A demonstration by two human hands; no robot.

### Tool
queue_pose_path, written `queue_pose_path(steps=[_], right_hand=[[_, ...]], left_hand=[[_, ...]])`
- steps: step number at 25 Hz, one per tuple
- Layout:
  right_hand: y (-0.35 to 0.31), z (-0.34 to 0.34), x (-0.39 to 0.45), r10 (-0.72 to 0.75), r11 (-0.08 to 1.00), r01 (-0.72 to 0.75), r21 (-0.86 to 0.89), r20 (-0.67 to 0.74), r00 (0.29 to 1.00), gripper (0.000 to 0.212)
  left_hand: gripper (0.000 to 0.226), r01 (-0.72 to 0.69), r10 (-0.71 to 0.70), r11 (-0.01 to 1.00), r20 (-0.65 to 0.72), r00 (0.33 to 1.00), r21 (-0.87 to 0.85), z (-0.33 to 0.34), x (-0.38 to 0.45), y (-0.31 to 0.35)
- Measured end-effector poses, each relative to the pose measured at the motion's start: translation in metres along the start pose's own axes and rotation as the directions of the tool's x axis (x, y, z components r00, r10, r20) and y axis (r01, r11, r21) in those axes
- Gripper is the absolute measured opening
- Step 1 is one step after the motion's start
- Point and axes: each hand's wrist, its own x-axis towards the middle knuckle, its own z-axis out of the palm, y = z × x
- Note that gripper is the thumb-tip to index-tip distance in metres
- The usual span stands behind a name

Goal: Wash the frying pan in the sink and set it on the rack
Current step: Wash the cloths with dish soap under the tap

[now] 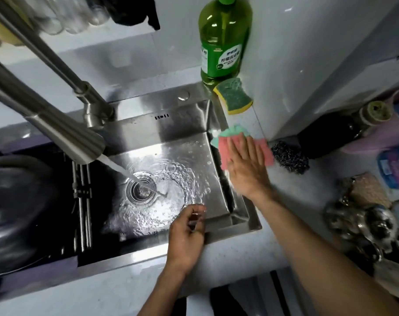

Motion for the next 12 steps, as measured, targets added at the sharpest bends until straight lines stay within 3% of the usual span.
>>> queue_pose_path(steps=[2, 4, 6, 9, 12], right_hand=[[-0.002, 0.016, -0.102, 0.045, 0.999, -0.045, -0.021, -0.028, 0.999, 0.077], [0.001, 0.028, -0.186, 0.089, 0.995, -0.091, -0.046, -0.053, 0.995, 0.063], [0.018, 0.026, -0.19, 0.075, 0.997, -0.075, -0.021, 0.003, 0.997, 0.055], [0.047, 0.005, -0.149, -0.014, 1.0, 0.013, -0.021, -0.048, 0.999, 0.052], [-0.005, 0.024, -0.179, 0.112, 0.994, -0.111, 0.014, -0.048, 0.993, 0.068]], left_hand=[[0.029, 0.006, -0.006, 1.0, -0.025, 1.0, 0.005, -0.01, -0.006, 0.004], [0.027, 0.009, -0.008, 1.0, -0.039, 0.999, 0.015, -0.015, -0.012, 0.006], [0.027, -0.004, 0.005, 1.0, -0.049, 0.999, 0.013, -0.02, -0.014, 0.004], [0.027, -0.014, 0.015, 1.0, -0.073, 0.997, 0.013, -0.031, -0.024, -0.005], [0.025, 0.044, -0.043, 0.999, -0.141, 0.989, -0.002, -0.044, -0.041, -0.018]])
